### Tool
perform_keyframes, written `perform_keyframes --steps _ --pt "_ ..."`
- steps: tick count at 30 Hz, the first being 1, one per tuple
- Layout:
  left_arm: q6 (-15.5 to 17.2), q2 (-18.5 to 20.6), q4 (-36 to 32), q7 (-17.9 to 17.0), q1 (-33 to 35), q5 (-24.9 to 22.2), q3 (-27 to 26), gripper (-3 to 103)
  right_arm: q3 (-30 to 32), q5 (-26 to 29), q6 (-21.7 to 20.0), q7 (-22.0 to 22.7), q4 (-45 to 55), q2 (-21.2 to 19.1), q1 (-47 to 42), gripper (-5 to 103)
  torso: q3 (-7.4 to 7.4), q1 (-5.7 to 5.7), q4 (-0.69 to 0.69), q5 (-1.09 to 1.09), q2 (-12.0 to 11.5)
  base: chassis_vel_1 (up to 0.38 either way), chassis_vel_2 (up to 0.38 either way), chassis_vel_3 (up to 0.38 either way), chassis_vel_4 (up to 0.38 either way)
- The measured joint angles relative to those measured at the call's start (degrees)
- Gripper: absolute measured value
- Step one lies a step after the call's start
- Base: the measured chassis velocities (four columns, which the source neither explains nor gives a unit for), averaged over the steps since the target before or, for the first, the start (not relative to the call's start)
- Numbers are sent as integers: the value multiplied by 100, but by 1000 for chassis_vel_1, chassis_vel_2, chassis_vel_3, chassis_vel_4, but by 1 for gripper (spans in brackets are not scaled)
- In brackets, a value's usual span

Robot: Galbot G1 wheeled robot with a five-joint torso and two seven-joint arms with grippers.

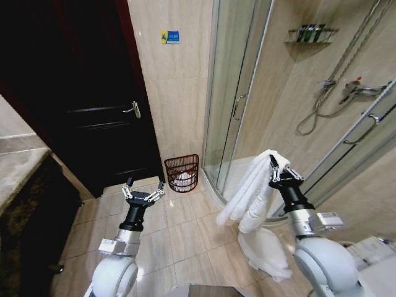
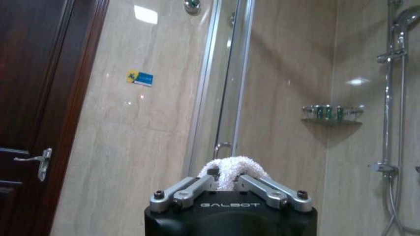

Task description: Discard the used towel into the hamper.

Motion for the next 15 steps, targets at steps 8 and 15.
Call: perform_keyframes --steps 8,15 --pt "-1 3 -5 15 -18 12 7 100 -1 -23 0 -1 -1 -18 17 2 0 -1 0 -1 0 -22 85 17 -91" --pt "-22 -10 -68 42 33 36 5 100 -4 -69 0 -4 31 -18 -25 2 0 -1 0 0 0 -24 96 28 -102"
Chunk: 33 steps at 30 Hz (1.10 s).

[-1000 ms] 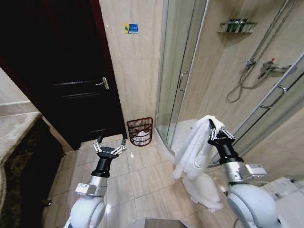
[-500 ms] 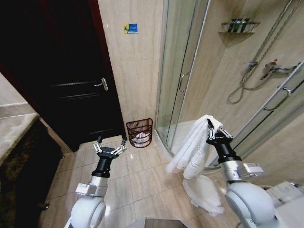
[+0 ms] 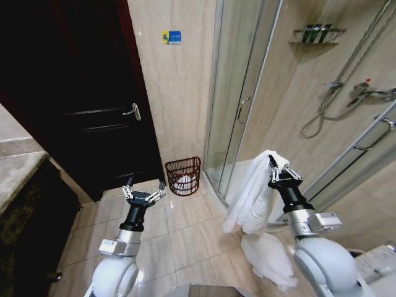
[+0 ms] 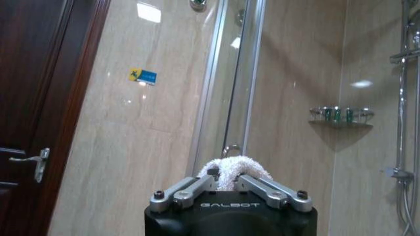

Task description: Discard the used towel into the hamper.

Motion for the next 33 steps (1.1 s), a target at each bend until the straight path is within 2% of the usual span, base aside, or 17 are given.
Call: perform_keyframes --steps 15,33 --pt "-25 -17 -53 14 48 66 18 100 -20 -226 85 -34 57 103 -167 2 0 1 -1 1 0 -23 122 37 -131" --pt "-29 -47 -85 27 78 108 35 100 -38 -302 142 -45 84 107 -204 2 0 -1 0 1 0 50 206 -63 -200"
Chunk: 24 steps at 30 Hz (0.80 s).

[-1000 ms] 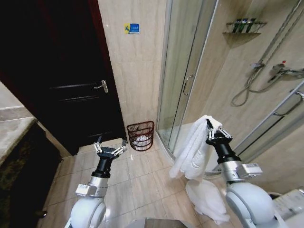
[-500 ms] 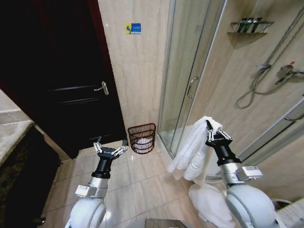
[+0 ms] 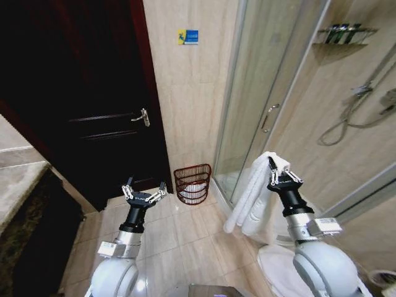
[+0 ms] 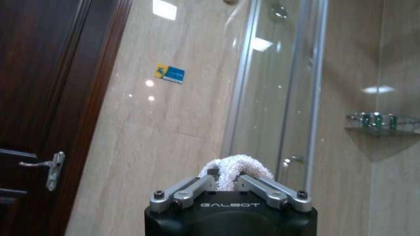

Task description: Discard the used towel into the hamper.

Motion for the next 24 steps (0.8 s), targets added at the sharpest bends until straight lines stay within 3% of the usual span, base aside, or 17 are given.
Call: perform_keyframes --steps 16,24 --pt "-29 -48 -33 11 38 60 19 100 17 -4 6 16 48 -1 -104 2 0 1 -1 0 0 36 204 -48 -203" --pt "6 -62 -4 3 26 50 27 100 4 178 -33 249 49 -8 -36 2 1 2 0 -1 0 38 160 -29 -157"
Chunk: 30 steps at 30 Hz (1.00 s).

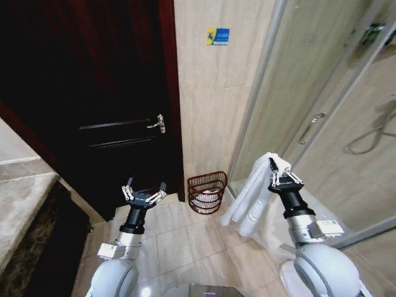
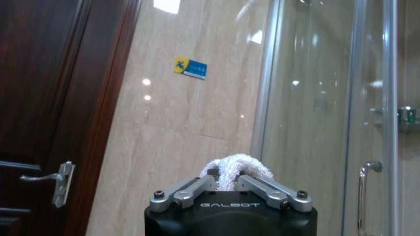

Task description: Discard the used towel into the hamper.

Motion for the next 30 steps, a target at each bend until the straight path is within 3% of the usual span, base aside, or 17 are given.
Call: perform_keyframes --steps 17,25,30 --pt "82 -26 128 -31 -75 20 17 100 -29 182 -107 46 0 -2 103 2 -1 -3 0 -1 0 12 -3 17 38" --pt "39 -13 221 -43 -101 4 -29 100 5 649 -252 166 -3 -187 449 2 0 -1 -1 1 0 15 31 16 8" --pt "16 -45 308 -43 -85 34 -45 100 42 1352 -491 337 -3 -472 901 2 -1 -2 -1 1 0 0 0 0 0"
